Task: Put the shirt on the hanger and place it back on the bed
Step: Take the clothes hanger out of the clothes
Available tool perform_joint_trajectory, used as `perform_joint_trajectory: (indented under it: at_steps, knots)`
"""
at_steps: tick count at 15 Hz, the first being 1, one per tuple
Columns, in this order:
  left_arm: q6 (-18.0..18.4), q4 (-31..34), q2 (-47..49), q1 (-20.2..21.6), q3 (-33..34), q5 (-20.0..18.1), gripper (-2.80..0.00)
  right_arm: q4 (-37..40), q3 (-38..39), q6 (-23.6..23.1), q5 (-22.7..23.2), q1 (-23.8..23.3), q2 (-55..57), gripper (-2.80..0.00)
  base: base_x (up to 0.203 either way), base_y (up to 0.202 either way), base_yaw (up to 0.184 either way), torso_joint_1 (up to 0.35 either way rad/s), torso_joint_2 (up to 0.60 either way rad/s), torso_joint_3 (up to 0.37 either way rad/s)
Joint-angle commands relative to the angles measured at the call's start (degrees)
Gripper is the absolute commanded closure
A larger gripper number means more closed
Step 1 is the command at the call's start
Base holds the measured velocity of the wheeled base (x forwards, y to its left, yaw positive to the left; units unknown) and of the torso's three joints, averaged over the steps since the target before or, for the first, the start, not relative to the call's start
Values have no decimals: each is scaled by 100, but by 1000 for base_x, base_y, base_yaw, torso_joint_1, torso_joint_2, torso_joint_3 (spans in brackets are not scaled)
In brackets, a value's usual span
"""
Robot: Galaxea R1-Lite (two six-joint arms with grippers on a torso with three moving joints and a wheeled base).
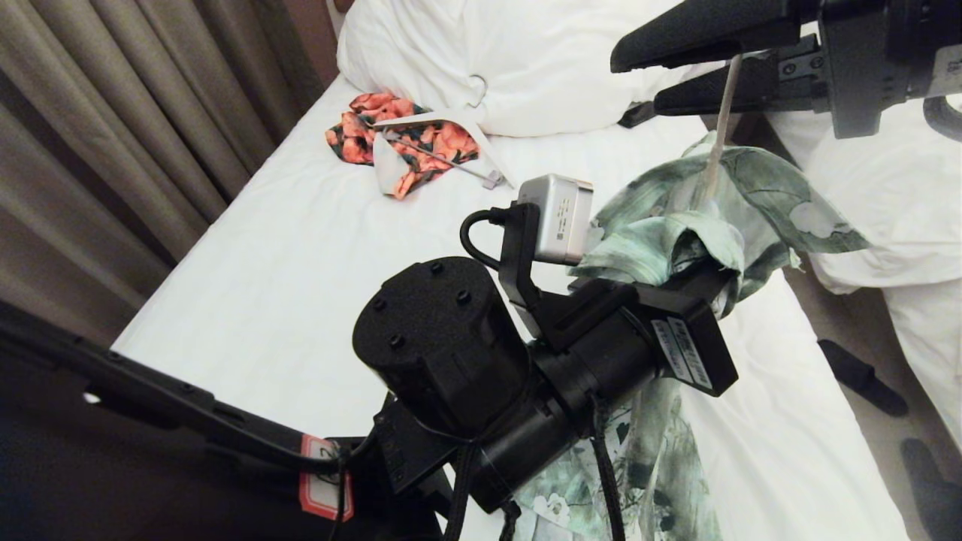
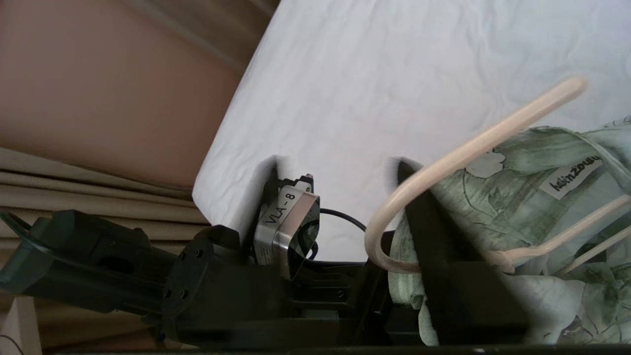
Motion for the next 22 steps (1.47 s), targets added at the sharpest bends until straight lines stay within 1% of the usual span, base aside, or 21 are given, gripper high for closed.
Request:
perform_joint_trajectory:
  at_steps: [1, 2, 5, 8, 9, 10, 13, 15, 16, 17, 22]
  knots:
    - [-2, -26, -99, 0, 11, -11, 0, 19, 0, 11, -9, 12, -14, 0, 0, 0, 0, 0, 0, 0]
    - [1, 41, -194, -11, 7, -23, 0, 25, 2, 4, -24, 12, -46, 0, 0, 0, 0, 0, 0, 0]
    - [8, 804, -544, -4, -61, -32, 0, 37, 26, 13, -33, -5, -108, 0, 0, 0, 0, 0, 0, 0]
    - [55, 1009, -572, -33, -61, -35, 0, 37, 35, 13, -33, -5, -117, 0, 0, 0, 0, 0, 0, 0]
    - [204, 1177, -617, -35, -72, -49, 0, 37, 35, 13, -33, -5, -117, 0, 0, 0, 0, 0, 0, 0]
    - [256, 1343, -684, -35, -73, -51, 0, 45, 35, 13, -33, -5, -126, 0, 0, 0, 0, 0, 0, 0]
    - [272, 1864, -817, -35, -91, -59, 0, 46, 35, 13, -33, -5, -126, 0, 0, 0, 0, 0, 0, 0]
    - [272, 1882, -817, -18, -117, -51, 0, 37, 27, 13, -33, -5, -126, 0, 0, 0, 0, 0, 0, 0]
    - [272, 1882, -817, -9, -117, -42, -92, 37, 26, 13, -33, 3, -126, 0, 0, 0, 0, 0, 0, 0]
    - [281, 1882, -817, -9, -117, -38, -280, 37, 26, 13, -33, 2, -126, 0, 0, 0, 0, 0, 0, 0]
    - [288, 1891, -808, 0, -117, -42, -280, 19, 26, 4, -51, -24, -126, 0, 0, 0, 0, 0, 0, 0]
